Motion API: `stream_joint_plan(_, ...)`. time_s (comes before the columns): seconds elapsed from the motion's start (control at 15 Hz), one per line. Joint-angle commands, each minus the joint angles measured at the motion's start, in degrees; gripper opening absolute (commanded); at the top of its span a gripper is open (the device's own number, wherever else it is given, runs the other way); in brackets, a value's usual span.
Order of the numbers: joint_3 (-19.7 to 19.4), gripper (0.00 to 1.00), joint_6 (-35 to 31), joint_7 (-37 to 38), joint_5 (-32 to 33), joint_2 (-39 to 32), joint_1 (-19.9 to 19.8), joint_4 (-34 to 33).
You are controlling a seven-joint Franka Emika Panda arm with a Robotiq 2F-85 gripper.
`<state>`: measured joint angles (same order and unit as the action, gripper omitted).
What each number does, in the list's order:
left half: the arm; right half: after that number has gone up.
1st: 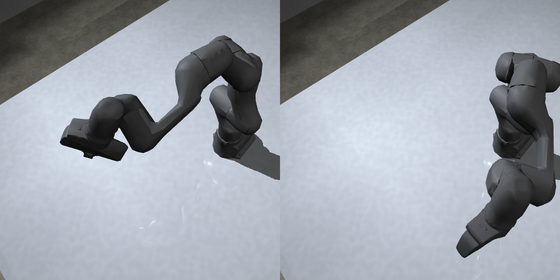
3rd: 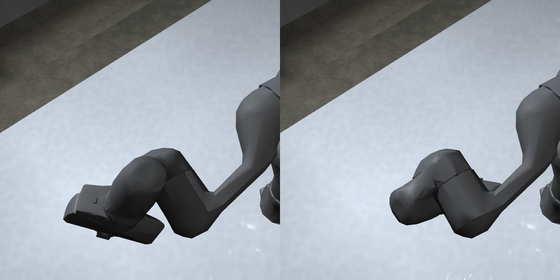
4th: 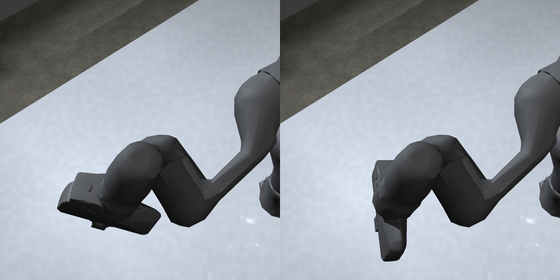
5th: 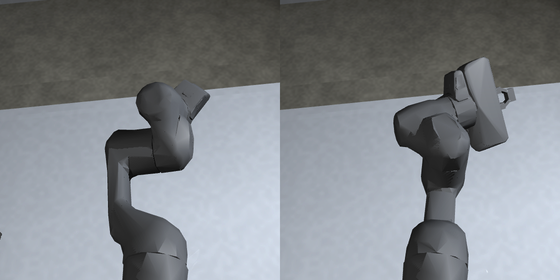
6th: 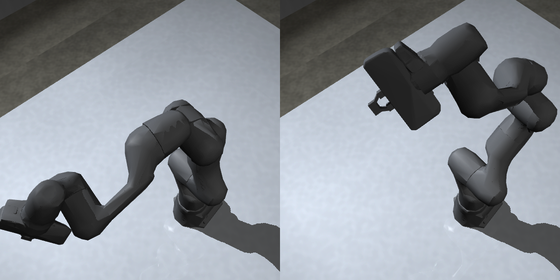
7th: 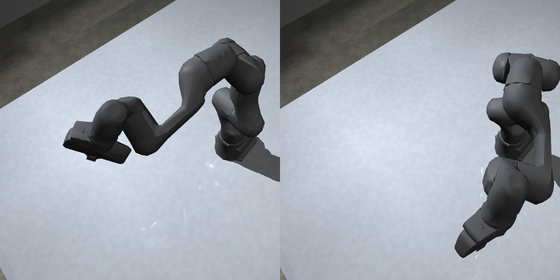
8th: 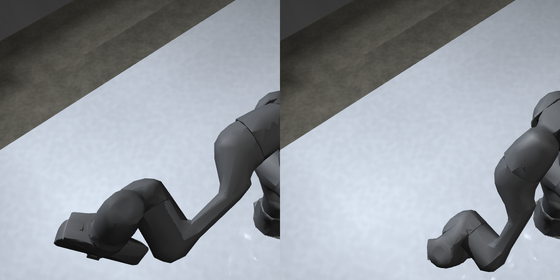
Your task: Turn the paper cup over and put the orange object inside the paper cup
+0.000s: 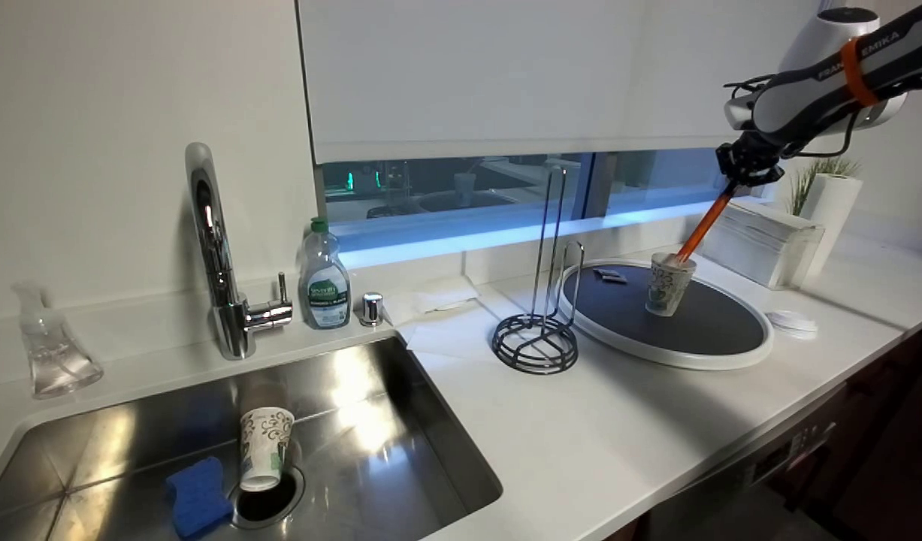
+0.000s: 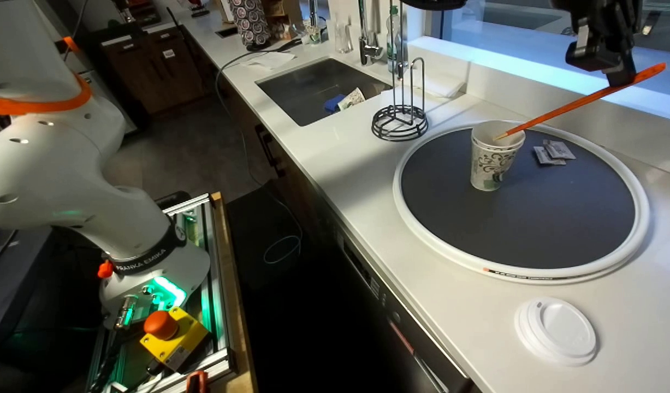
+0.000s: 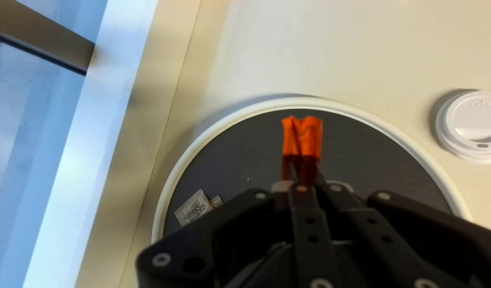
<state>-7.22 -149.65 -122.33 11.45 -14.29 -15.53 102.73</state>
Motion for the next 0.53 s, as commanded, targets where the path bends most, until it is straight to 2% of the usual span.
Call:
stream_joint_plan(0.0,-1.33,0.0,-3.2,3.11,4.94,1.63,2.17,3.1)
stream_joint_plan(0.47,-2.74,0.0,-7.39,10.41,15.16,1.23,5.48,4.58)
